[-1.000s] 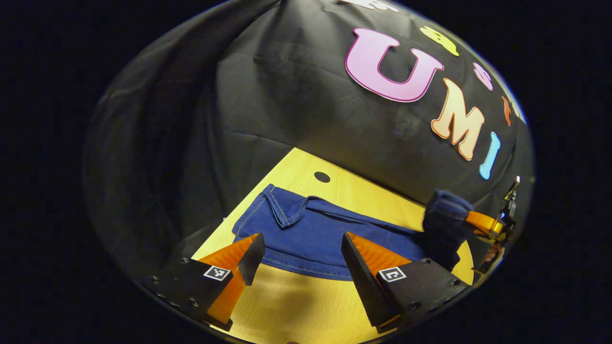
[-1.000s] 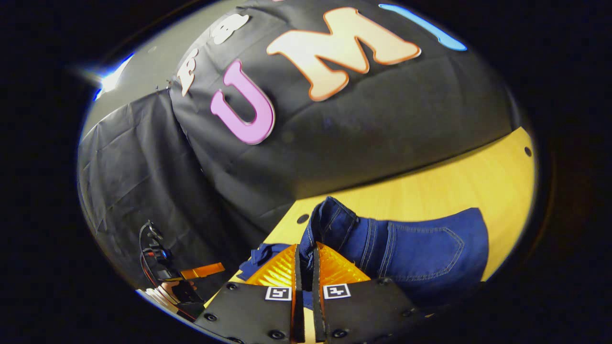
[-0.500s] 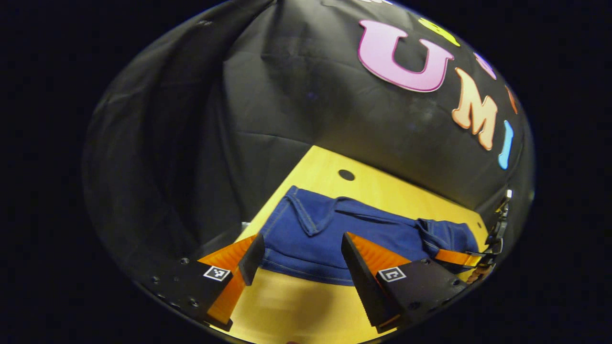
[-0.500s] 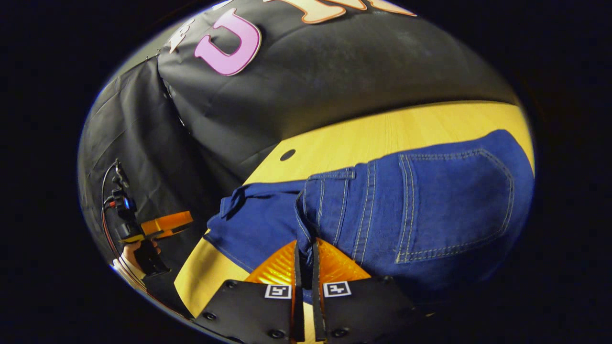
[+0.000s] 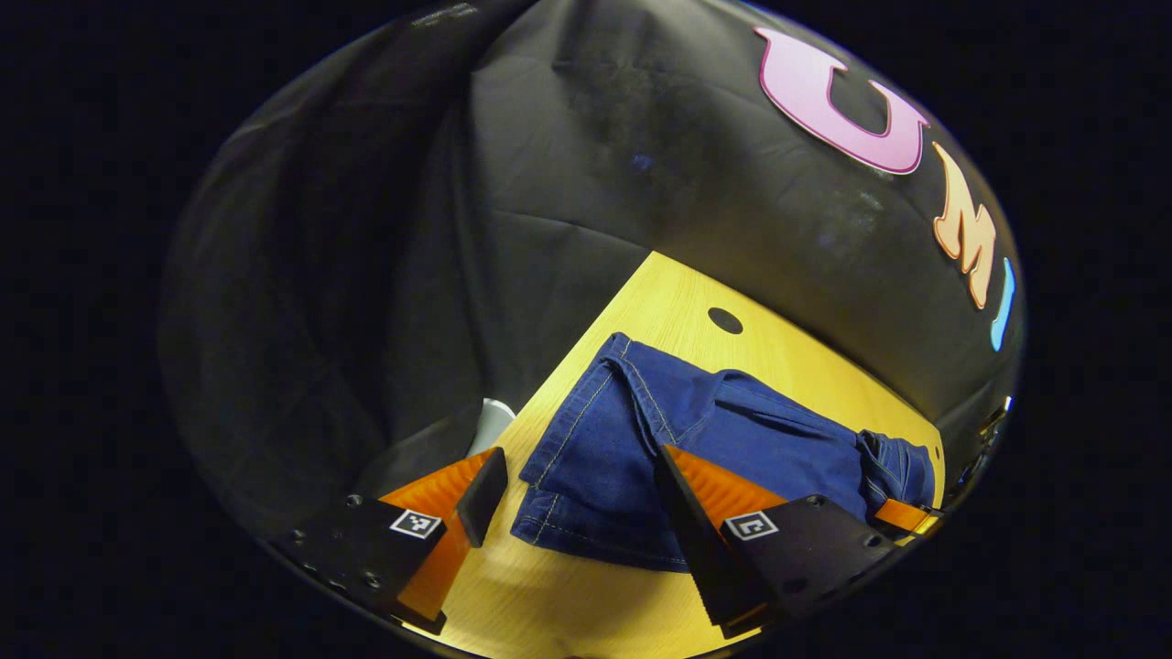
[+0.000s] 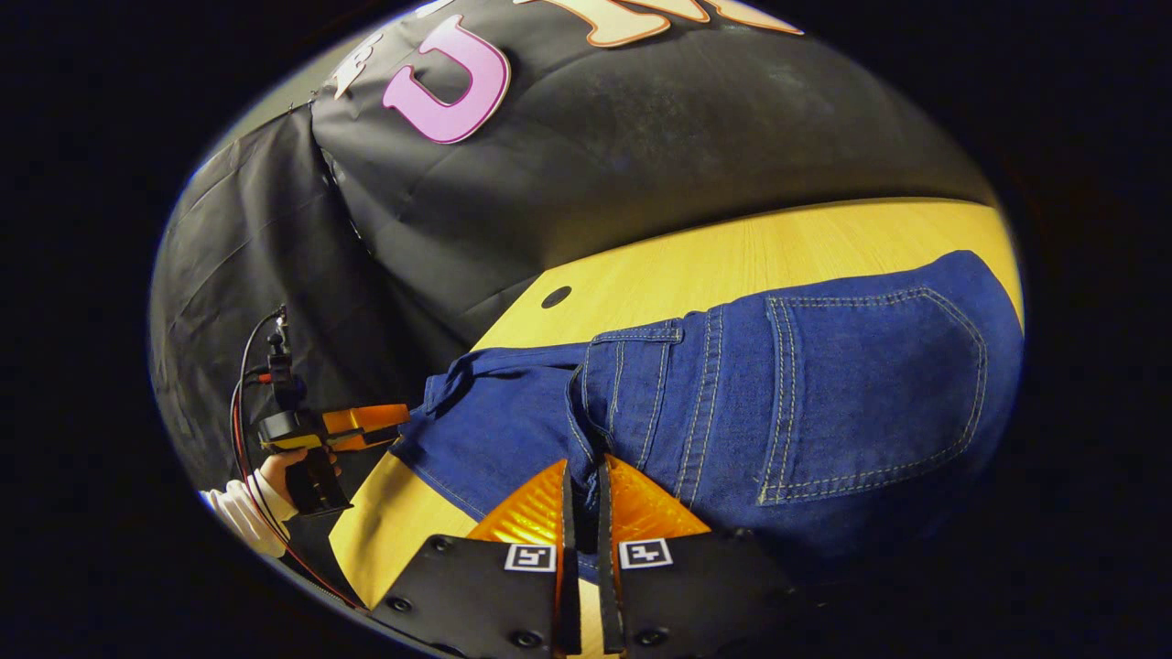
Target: Grasp the waist and the cuffs of the jeans and fold them to make the two legs overlap; first hold the waist and fold one-third of the jeans toward the cuffs, then hold the cuffs and fold the remaining one-third in the same direction to finish folding.
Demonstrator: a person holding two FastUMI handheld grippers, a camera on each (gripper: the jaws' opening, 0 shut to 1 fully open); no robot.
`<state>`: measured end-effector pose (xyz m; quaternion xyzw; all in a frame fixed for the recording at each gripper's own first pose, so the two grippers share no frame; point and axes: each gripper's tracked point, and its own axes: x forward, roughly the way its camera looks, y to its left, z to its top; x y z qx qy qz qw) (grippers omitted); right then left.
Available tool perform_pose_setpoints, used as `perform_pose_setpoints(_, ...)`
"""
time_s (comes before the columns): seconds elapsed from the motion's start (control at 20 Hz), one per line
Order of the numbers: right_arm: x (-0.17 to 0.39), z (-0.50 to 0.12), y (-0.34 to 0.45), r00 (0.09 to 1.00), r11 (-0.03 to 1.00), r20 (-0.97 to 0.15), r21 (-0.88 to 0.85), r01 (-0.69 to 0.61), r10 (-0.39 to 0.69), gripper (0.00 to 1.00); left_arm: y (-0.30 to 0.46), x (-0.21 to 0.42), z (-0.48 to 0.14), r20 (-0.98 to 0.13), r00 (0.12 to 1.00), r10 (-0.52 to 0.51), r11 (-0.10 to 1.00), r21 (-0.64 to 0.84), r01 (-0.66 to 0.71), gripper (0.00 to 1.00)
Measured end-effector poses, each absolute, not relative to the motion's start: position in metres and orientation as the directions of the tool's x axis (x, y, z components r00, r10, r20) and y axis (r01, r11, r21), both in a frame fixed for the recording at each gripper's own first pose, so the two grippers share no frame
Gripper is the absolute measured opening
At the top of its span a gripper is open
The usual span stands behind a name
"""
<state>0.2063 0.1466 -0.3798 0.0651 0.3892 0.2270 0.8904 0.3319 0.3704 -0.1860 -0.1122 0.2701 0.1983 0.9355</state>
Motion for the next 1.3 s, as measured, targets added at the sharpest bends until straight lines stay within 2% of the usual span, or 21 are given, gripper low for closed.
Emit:
perform_pose_setpoints(0.15, 0.207, -0.379, 0.144, 0.597, 0.887, -0.660, 0.292, -0.357, 0.457, 0.14, 0.369, 0.337, -0.191, -0.555, 0.772, 0.309, 0.901, -0.089, -0.424, 0.96)
perform_pose_setpoints(0.25, 0.207, -0.381, 0.144, 0.585, 0.874, -0.650, 0.333, -0.354, 0.485, 0.21, 0.370, 0.339, -0.196, -0.562, 0.762, 0.321, 0.905, -0.055, -0.422, 0.94)
perform_pose_setpoints(0.35, 0.208, -0.381, 0.148, 0.556, 0.840, -0.629, 0.421, -0.343, 0.543, 0.41, 0.371, 0.340, -0.199, -0.573, 0.751, 0.327, 0.912, -0.018, -0.411, 0.92)
perform_pose_setpoints(0.5, 0.211, -0.364, 0.143, 0.573, 0.851, -0.629, 0.405, -0.335, 0.525, 0.96, 0.373, 0.338, -0.197, -0.572, 0.749, 0.334, 0.913, 0.000, -0.407, 0.87)
perform_pose_setpoints(0.6, 0.212, -0.357, 0.140, 0.600, 0.860, -0.618, 0.389, -0.330, 0.509, 0.98, 0.376, 0.337, -0.197, -0.562, 0.754, 0.340, 0.906, -0.019, -0.423, 0.80)
perform_pose_setpoints(0.65, 0.213, -0.340, 0.138, 0.624, 0.862, -0.597, 0.399, -0.314, 0.504, 0.94, 0.377, 0.336, -0.197, -0.553, 0.760, 0.340, 0.906, -0.023, -0.422, 0.60)
perform_pose_setpoints(0.7, 0.219, -0.327, 0.132, 0.648, 0.864, -0.580, 0.409, -0.293, 0.494, 0.98, 0.378, 0.335, -0.198, -0.555, 0.755, 0.349, 0.903, -0.017, -0.430, 0.64)
perform_pose_setpoints(0.75, 0.223, -0.313, 0.122, 0.670, 0.868, -0.565, 0.414, -0.273, 0.480, 0.94, 0.381, 0.332, -0.197, -0.553, 0.752, 0.359, 0.899, -0.014, -0.439, 0.50)
perform_pose_setpoints(0.8, 0.228, -0.301, 0.111, 0.694, 0.875, -0.553, 0.413, -0.252, 0.461, 0.98, 0.381, 0.335, -0.200, -0.546, 0.758, 0.357, 0.899, -0.017, -0.437, 0.46)
perform_pose_setpoints(0.85, 0.232, -0.291, 0.100, 0.717, 0.883, -0.542, 0.407, -0.232, 0.439, 0.98, 0.379, 0.334, -0.200, -0.546, 0.758, 0.357, 0.899, -0.022, -0.438, 0.36)
perform_pose_setpoints(0.9, 0.237, -0.282, 0.088, 0.739, 0.891, -0.530, 0.400, -0.214, 0.415, 0.98, 0.377, 0.336, -0.200, -0.544, 0.764, 0.347, 0.901, -0.034, -0.433, 0.33)
perform_pose_setpoints(0.95, 0.241, -0.272, 0.076, 0.760, 0.900, -0.520, 0.389, -0.197, 0.391, 0.94, 0.373, 0.336, -0.199, -0.542, 0.767, 0.344, 0.897, -0.052, -0.439, 0.27)
perform_pose_setpoints(1.0, 0.245, -0.266, 0.064, 0.778, 0.910, -0.511, 0.374, -0.181, 0.365, 0.98, 0.373, 0.339, -0.199, -0.538, 0.771, 0.340, 0.896, -0.064, -0.440, 0.22)
perform_pose_setpoints(1.05, 0.246, -0.259, 0.053, 0.792, 0.918, -0.505, 0.360, -0.167, 0.342, 0.98, 0.371, 0.340, -0.198, -0.534, 0.777, 0.332, 0.895, -0.082, -0.439, 0.12)
perform_pose_setpoints(1.15, 0.247, -0.245, 0.038, 0.814, 0.926, -0.489, 0.349, -0.145, 0.312, 0.98, 0.366, 0.342, -0.199, -0.531, 0.795, 0.292, 0.885, -0.166, -0.435, 0.03)
perform_pose_setpoints(1.2, 0.246, -0.240, 0.034, 0.821, 0.927, -0.484, 0.351, -0.136, 0.304, 0.94, 0.363, 0.344, -0.196, -0.527, 0.807, 0.265, 0.872, -0.227, -0.434, 0.01)
perform_pose_setpoints(1.25, 0.243, -0.235, 0.030, 0.823, 0.928, -0.486, 0.350, -0.127, 0.296, 0.98, 0.364, 0.344, -0.194, -0.522, 0.815, 0.252, 0.852, -0.278, -0.443, 0.00)
perform_pose_setpoints(1.3, 0.243, -0.233, 0.027, 0.824, 0.930, -0.487, 0.346, -0.122, 0.289, 0.98, 0.362, 0.344, -0.192, -0.520, 0.818, 0.245, 0.837, -0.313, -0.449, 0.00)
